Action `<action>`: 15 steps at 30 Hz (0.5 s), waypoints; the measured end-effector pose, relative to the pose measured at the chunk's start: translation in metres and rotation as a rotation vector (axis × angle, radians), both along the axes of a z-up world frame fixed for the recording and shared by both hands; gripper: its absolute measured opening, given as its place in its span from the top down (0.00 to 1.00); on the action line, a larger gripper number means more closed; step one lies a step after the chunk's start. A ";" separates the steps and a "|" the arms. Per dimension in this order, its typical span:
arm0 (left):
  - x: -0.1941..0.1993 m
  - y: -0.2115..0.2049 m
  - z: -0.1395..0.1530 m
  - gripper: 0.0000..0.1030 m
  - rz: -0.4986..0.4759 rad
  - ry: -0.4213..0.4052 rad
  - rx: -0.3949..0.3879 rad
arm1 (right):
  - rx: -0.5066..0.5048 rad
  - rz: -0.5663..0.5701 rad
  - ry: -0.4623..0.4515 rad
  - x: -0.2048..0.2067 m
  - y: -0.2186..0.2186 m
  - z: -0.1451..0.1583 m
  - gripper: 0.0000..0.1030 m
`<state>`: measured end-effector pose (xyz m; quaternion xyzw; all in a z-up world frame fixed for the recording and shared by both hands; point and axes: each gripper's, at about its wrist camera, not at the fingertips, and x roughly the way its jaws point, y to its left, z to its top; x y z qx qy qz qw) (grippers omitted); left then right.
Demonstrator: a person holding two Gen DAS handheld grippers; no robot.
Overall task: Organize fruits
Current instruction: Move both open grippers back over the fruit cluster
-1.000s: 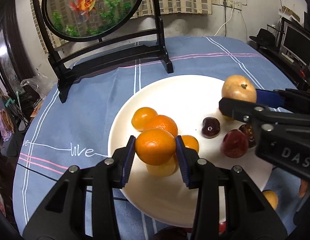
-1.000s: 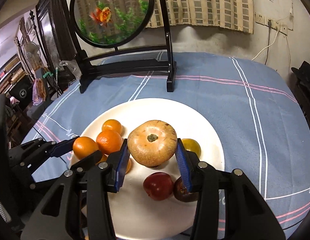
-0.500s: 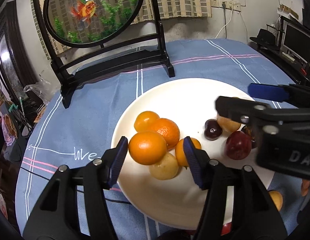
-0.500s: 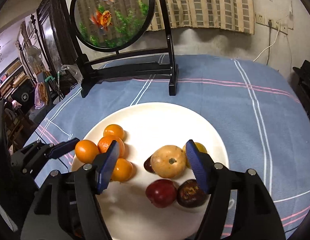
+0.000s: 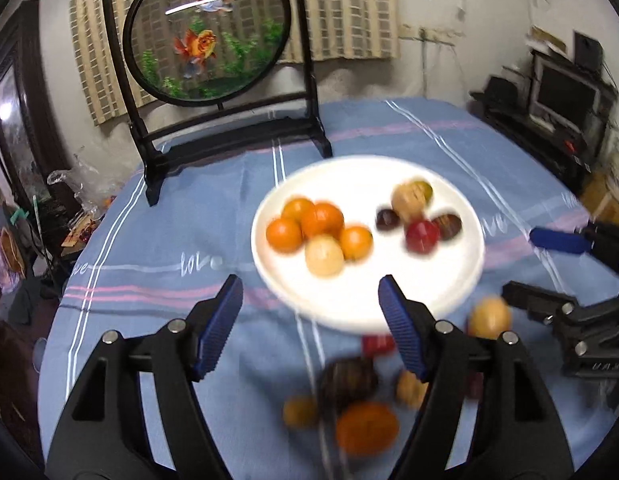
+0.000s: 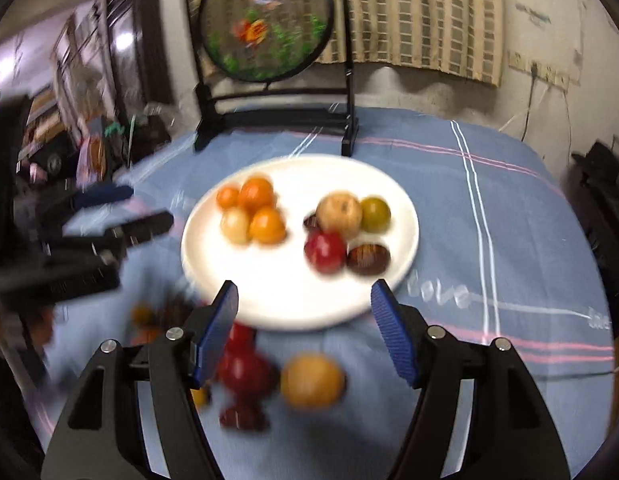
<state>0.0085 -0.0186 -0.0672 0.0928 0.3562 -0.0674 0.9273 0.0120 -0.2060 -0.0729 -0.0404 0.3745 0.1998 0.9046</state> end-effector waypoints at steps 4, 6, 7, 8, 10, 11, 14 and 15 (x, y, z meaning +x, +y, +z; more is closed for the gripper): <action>-0.037 0.009 -0.015 0.30 -0.042 0.046 0.005 | -0.106 0.080 0.005 -0.045 0.005 -0.015 0.33; -0.050 0.011 -0.024 0.30 -0.061 0.075 -0.001 | -0.137 0.116 0.030 -0.058 0.009 -0.026 0.33; -0.055 0.013 -0.028 0.30 -0.062 0.084 -0.005 | -0.139 0.124 0.040 -0.064 0.010 -0.031 0.33; -0.060 0.014 -0.035 0.30 -0.070 0.100 -0.012 | -0.137 0.128 0.049 -0.068 0.011 -0.035 0.33; -0.066 0.014 -0.043 0.30 -0.074 0.117 -0.017 | -0.135 0.138 0.074 -0.070 0.016 -0.045 0.33; -0.068 0.013 -0.049 0.30 -0.080 0.133 -0.023 | -0.144 0.137 0.076 -0.069 0.019 -0.048 0.33; -0.072 0.013 -0.056 0.30 -0.088 0.147 -0.030 | -0.151 0.137 0.103 -0.062 0.024 -0.059 0.33; -0.071 0.013 -0.059 0.30 -0.091 0.149 -0.032 | -0.154 0.134 0.112 -0.060 0.026 -0.062 0.33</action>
